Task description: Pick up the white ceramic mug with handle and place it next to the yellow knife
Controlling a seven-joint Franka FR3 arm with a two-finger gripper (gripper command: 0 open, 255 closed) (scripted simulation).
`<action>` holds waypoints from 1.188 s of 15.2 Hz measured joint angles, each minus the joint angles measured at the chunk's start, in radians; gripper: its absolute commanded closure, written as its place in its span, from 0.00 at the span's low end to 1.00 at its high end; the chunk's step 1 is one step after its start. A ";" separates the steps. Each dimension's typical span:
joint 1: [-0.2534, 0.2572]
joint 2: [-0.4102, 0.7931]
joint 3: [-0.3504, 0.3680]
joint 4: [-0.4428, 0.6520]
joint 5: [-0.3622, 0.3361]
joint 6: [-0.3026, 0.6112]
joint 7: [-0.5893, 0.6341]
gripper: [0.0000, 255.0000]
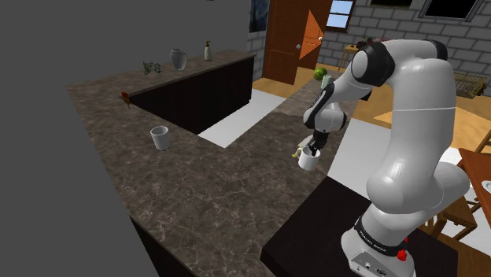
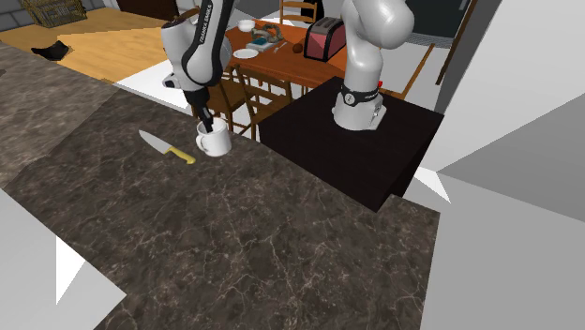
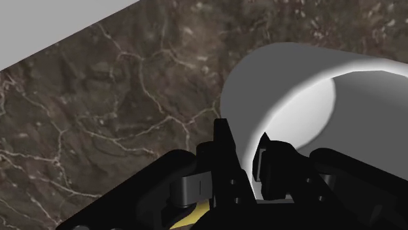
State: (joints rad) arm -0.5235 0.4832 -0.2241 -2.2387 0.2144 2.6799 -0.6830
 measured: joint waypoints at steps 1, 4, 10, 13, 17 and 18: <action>-0.001 0.004 0.001 0.002 0.001 0.002 -0.001 1.00; -0.001 0.007 0.003 0.003 0.002 0.004 -0.001 1.00; -0.001 0.007 0.003 0.003 0.003 0.005 -0.001 0.00; 0.004 -0.007 -0.003 0.000 -0.003 -0.007 0.004 0.00; 0.029 -0.098 -0.036 -0.013 -0.044 -0.082 0.032 0.00; 0.030 -0.103 -0.038 -0.012 -0.046 -0.088 0.035 0.00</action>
State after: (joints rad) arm -0.4930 0.3797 -0.2620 -2.2508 0.1681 2.5918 -0.6482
